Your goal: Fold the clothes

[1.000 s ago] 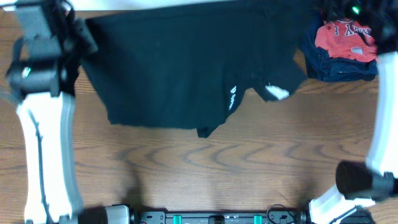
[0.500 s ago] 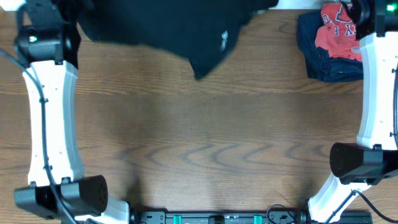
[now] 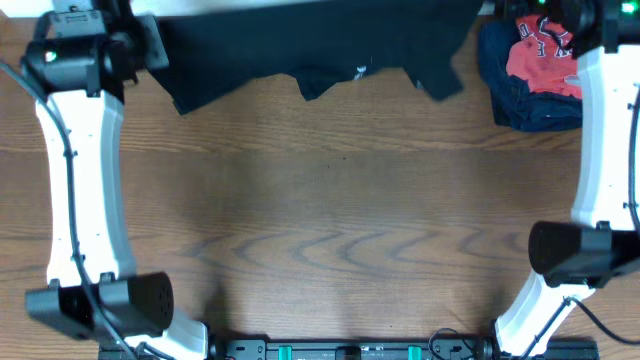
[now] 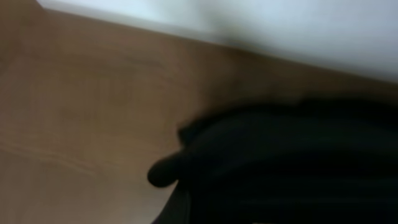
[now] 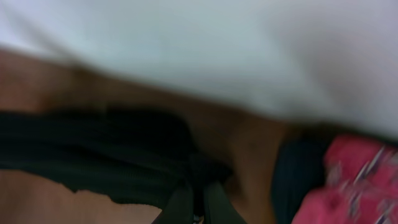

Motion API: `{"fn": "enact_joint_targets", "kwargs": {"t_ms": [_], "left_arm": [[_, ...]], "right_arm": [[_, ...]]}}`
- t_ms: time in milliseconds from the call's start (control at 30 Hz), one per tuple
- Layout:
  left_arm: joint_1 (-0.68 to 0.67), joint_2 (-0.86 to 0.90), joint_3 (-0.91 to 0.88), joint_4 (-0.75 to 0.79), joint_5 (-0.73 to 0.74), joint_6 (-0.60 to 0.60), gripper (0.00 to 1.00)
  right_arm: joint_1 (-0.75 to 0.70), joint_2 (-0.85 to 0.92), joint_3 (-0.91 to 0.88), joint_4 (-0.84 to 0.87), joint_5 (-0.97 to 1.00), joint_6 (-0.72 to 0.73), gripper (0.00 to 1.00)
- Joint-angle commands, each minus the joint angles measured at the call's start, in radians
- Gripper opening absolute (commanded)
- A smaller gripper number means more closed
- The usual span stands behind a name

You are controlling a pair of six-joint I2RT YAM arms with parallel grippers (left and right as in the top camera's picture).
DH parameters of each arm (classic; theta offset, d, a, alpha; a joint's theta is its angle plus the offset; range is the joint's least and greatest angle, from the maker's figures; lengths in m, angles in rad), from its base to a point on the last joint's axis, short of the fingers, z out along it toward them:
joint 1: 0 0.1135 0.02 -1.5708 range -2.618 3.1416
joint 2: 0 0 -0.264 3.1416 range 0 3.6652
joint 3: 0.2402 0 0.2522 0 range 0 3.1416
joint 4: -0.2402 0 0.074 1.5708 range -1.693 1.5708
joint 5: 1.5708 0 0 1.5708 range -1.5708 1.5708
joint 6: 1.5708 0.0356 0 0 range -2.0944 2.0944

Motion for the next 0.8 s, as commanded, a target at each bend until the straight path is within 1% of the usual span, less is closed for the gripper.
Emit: {"fn": "enact_joint_targets", "kwargs": {"t_ms": [0, 133, 200, 300, 400, 567, 667, 700, 767], "left_arm": [[0.017, 0.041, 0.004, -0.110, -0.006, -0.003, 0.06], [0.017, 0.052, 0.003, -0.285, 0.035, -0.012, 0.06], [0.017, 0.051, 0.003, -0.350, 0.035, -0.034, 0.06], [0.017, 0.051, -0.002, -0.452, 0.035, -0.037, 0.06], [0.017, 0.051, -0.017, -0.533, 0.035, -0.036, 0.06], [0.017, 0.040, -0.079, -0.587, 0.035, -0.057, 0.07], [0.017, 0.007, -0.166, -0.591, 0.035, -0.073, 0.06], [0.017, -0.016, -0.225, -0.586, 0.035, -0.079, 0.06], [0.017, -0.040, -0.279, -0.575, 0.035, -0.089, 0.06]], "right_arm": [[0.002, 0.044, 0.010, -0.071, 0.018, -0.027, 0.01], [0.002, 0.047, 0.010, -0.211, 0.018, -0.031, 0.01], [0.002, 0.046, 0.010, -0.278, 0.018, -0.031, 0.01], [0.002, 0.046, 0.010, -0.378, 0.004, -0.030, 0.01], [0.002, 0.046, 0.010, -0.444, -0.012, -0.030, 0.01], [0.001, 0.046, 0.010, -0.558, 0.046, -0.030, 0.02], [0.000, 0.045, 0.010, -0.628, 0.060, -0.030, 0.02], [0.000, 0.045, 0.008, -0.660, 0.060, -0.031, 0.02], [0.003, 0.045, 0.001, -0.666, 0.059, -0.030, 0.02]]}}
